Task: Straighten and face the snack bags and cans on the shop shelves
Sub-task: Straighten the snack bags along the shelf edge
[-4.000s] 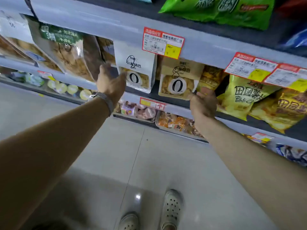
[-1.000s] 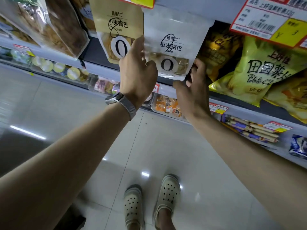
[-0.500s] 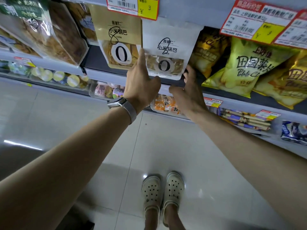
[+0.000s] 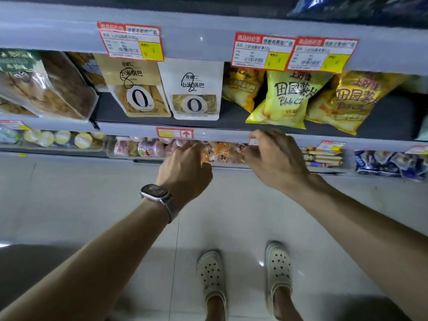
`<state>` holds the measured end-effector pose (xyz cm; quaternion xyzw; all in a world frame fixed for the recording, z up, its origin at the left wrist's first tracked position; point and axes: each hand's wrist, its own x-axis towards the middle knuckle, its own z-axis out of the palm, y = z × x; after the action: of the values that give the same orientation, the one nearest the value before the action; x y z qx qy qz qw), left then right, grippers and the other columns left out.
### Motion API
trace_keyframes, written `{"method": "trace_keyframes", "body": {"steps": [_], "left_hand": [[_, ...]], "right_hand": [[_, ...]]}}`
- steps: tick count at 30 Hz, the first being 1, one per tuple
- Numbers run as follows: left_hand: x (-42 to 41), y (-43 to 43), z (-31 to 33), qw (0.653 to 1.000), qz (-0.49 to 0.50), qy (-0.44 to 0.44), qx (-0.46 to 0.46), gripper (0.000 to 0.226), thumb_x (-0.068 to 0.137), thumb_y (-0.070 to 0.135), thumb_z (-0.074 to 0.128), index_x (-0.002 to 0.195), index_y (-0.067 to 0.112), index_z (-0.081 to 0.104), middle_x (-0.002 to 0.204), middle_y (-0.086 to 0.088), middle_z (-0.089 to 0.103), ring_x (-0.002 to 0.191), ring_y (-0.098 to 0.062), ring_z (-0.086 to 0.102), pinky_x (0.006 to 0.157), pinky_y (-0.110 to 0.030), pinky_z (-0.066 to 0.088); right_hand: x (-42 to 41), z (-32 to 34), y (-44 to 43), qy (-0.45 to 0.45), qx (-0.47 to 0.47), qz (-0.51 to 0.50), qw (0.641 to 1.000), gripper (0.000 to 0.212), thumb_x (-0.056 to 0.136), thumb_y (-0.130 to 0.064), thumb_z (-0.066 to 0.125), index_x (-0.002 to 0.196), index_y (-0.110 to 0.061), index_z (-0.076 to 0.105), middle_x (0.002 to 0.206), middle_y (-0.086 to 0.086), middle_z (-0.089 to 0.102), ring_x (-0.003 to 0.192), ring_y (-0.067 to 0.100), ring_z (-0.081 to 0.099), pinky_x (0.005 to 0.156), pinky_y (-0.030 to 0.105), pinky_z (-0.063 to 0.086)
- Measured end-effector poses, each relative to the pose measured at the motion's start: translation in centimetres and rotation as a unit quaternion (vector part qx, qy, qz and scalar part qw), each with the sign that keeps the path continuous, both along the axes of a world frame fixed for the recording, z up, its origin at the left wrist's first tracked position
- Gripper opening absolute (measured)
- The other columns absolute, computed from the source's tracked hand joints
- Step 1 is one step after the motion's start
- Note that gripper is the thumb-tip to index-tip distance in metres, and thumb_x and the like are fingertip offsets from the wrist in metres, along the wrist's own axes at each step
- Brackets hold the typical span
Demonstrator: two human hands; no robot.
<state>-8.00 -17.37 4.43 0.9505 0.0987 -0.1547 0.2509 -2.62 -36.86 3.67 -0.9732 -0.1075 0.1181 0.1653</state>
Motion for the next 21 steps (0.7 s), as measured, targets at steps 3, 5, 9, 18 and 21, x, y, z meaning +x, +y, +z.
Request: {"method": "trace_keyframes", "body": {"steps": [3, 5, 9, 18, 21], "left_hand": [[0.4, -2.4, -0.6, 0.999, -0.024, 0.011, 0.026, 0.049, 0.095, 0.022, 0.06, 0.144, 0.019, 0.059, 0.139, -0.008, 0.063, 0.123, -0.033, 0.059, 0.098, -0.046, 0.055], [1.2, -4.2, -1.1, 0.999, -0.034, 0.012, 0.027, 0.052, 0.094, 0.025, 0.06, 0.145, 0.02, 0.058, 0.14, -0.01, 0.065, 0.123, -0.034, 0.061, 0.097, -0.048, 0.057], [4.2, -8.6, -1.4, 0.997, -0.049, 0.022, 0.059, 0.049, 0.095, 0.029, 0.059, 0.143, 0.021, 0.058, 0.136, -0.012, 0.066, 0.118, -0.038, 0.063, 0.092, -0.044, 0.055], [10.8, -16.3, -3.0, 0.995, 0.085, -0.042, -0.023, 0.055, 0.089, 0.027, 0.065, 0.139, 0.01, 0.047, 0.115, -0.018, 0.062, 0.106, -0.042, 0.056, 0.076, -0.04, 0.037], [11.9, -17.7, -3.0, 0.984, 0.146, -0.066, -0.079, 0.078, 0.086, 0.035, 0.076, 0.15, 0.011, 0.038, 0.139, -0.017, 0.057, 0.127, -0.04, 0.053, 0.09, -0.036, 0.04]], "right_hand": [[0.1, -0.2, -3.9, -0.02, -0.011, -0.024, 0.999, 0.049, 0.09, -0.046, 0.047, 0.118, -0.013, 0.069, 0.107, 0.011, 0.074, 0.108, 0.037, 0.064, 0.088, 0.045, 0.051], [0.5, -0.2, -6.6, -0.022, -0.018, -0.046, 0.999, 0.041, 0.093, -0.038, 0.054, 0.122, -0.013, 0.069, 0.114, 0.012, 0.074, 0.11, 0.037, 0.063, 0.09, 0.044, 0.048], [1.8, 0.1, -11.9, 0.002, -0.034, -0.076, 0.997, 0.042, 0.098, -0.035, 0.056, 0.134, -0.014, 0.064, 0.122, 0.016, 0.07, 0.115, 0.038, 0.06, 0.089, 0.043, 0.046], [6.6, -3.1, -20.5, -0.008, 0.199, -0.307, 0.931, 0.042, 0.092, -0.03, 0.068, 0.132, -0.019, 0.058, 0.133, 0.006, 0.06, 0.116, 0.026, 0.062, 0.088, 0.029, 0.046], [8.0, -4.8, -21.6, -0.051, 0.28, -0.335, 0.898, 0.058, 0.081, -0.033, 0.076, 0.13, -0.012, 0.054, 0.125, 0.0, 0.049, 0.12, 0.024, 0.056, 0.098, 0.028, 0.043]]}}
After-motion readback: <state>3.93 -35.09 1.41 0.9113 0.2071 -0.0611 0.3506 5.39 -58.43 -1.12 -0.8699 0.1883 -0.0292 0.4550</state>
